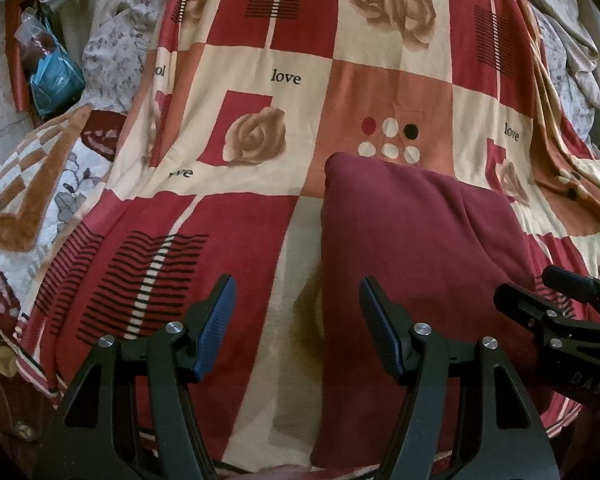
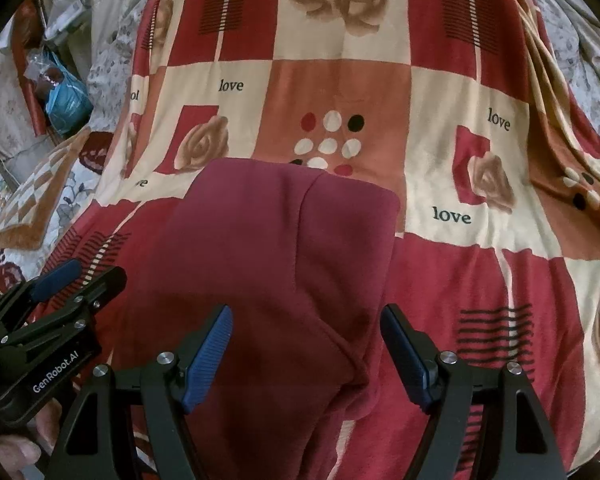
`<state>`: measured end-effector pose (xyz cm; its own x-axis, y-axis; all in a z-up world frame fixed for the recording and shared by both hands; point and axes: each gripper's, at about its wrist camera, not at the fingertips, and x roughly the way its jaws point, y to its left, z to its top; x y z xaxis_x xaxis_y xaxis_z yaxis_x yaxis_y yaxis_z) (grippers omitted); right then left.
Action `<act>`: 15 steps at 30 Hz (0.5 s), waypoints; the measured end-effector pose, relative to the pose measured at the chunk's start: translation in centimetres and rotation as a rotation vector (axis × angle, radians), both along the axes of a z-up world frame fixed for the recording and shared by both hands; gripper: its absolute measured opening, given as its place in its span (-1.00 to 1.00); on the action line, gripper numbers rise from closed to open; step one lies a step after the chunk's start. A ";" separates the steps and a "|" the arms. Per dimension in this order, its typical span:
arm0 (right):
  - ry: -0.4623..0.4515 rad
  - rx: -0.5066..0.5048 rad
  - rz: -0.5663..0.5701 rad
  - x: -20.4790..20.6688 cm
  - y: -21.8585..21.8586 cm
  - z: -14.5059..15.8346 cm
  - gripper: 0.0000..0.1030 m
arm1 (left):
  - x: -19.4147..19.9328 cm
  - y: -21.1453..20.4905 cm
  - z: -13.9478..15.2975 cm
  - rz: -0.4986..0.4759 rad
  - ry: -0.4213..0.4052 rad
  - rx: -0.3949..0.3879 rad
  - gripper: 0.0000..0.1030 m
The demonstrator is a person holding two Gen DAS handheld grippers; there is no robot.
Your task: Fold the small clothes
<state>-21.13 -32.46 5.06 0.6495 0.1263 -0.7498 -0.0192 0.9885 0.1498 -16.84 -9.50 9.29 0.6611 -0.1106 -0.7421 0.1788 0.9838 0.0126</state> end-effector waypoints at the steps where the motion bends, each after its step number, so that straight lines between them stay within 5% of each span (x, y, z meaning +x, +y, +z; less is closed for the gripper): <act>1: 0.001 -0.001 -0.001 0.0 0.1 0.0 0.44 | 0.0 0.0 0.0 0.000 0.000 0.000 0.24; 15: 0.020 0.000 0.004 0.2 0.3 -0.6 0.45 | 0.0 0.2 -0.2 0.003 0.002 -0.003 0.24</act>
